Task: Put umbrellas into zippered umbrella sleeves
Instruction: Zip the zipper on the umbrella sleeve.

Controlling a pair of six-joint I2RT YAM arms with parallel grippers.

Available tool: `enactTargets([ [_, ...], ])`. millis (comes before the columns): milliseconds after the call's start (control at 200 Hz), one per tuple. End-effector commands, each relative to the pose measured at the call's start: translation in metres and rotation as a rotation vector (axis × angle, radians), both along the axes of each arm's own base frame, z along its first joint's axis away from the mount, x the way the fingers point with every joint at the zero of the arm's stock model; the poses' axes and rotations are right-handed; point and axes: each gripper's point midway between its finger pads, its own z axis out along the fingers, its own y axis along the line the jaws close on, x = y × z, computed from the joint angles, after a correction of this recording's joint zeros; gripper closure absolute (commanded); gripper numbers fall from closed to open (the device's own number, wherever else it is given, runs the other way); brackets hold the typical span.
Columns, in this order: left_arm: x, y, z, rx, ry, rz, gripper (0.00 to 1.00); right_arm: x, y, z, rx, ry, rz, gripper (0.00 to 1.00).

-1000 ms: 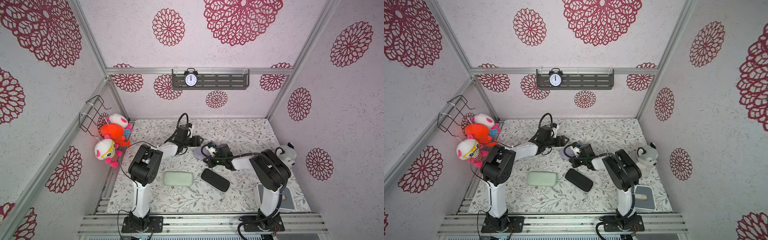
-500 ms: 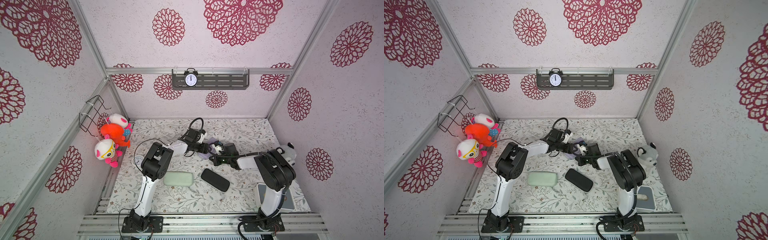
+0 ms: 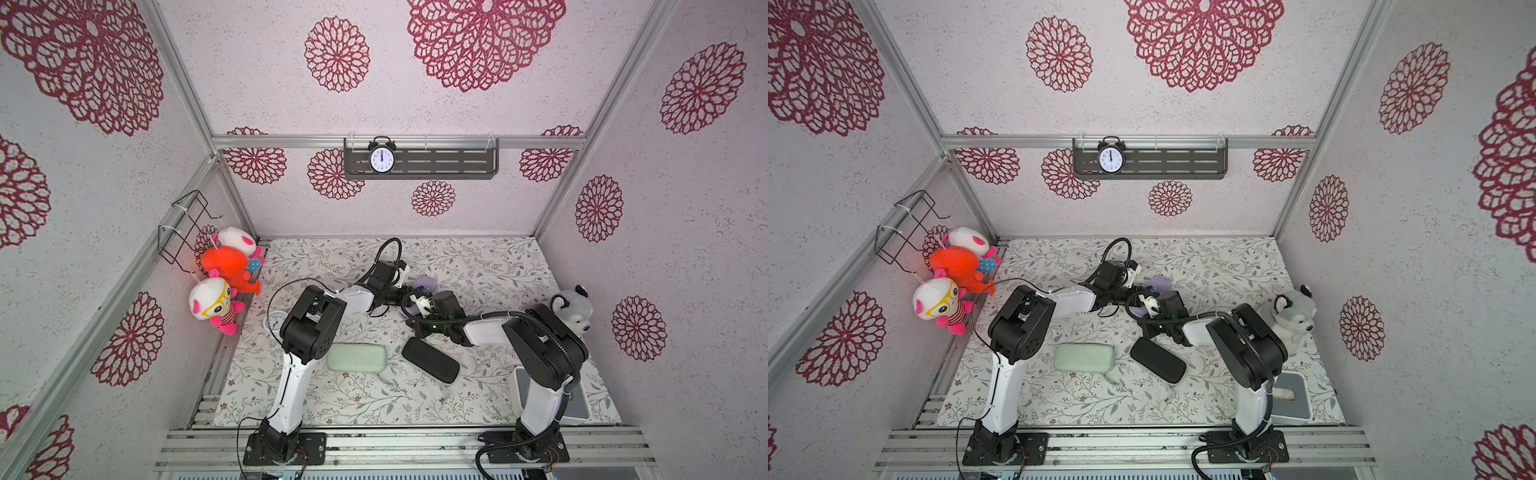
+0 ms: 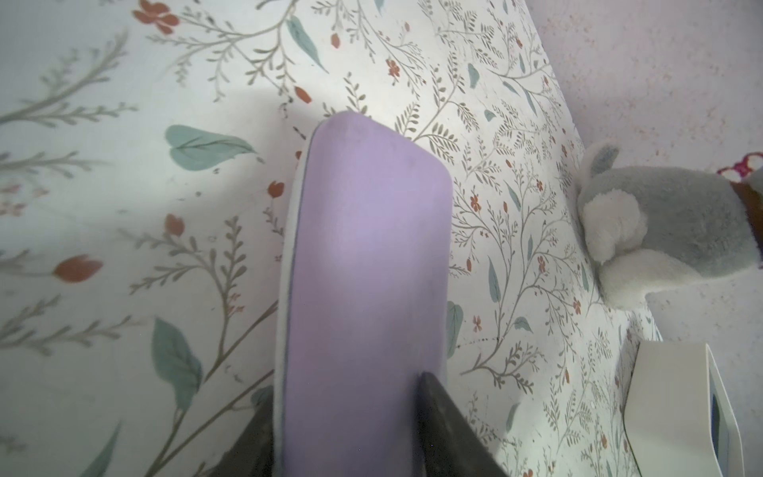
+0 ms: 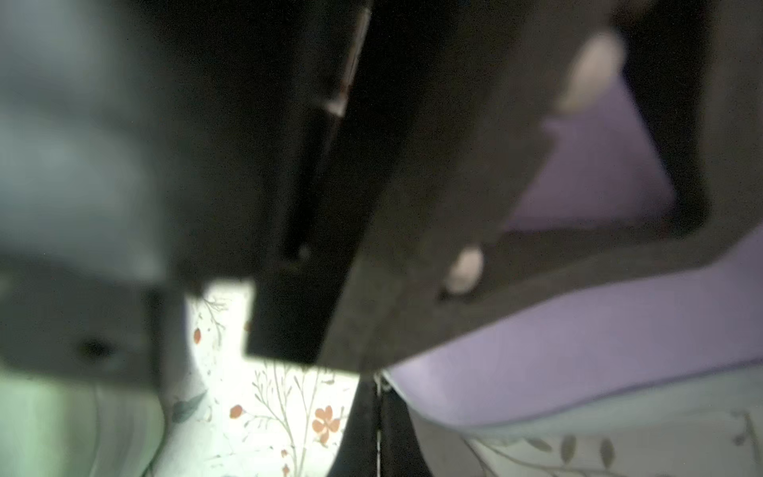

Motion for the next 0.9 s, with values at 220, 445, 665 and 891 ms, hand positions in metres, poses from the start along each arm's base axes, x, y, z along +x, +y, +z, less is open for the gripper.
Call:
enactTargets([
  [220, 0.003, 0.075, 0.0, -0.126, -0.081, 0.399, 0.83, 0.024, 0.065, 0.06, 0.248, -0.097, -0.004, 1.0],
  [445, -0.021, 0.087, 0.001, -0.192, -0.088, 0.436, 0.53, 0.022, 0.06, 0.046, 0.167, -0.091, 0.036, 1.0],
  [665, -0.035, 0.115, 0.045, -0.084, -0.174, 0.415, 0.16, 0.031, 0.0, 0.012, -0.031, -0.035, 0.08, 1.0],
  [891, -0.006, 0.122, 0.087, 0.176, -0.308, 0.303, 0.02, 0.065, -0.031, 0.001, -0.084, -0.027, 0.014, 1.0],
])
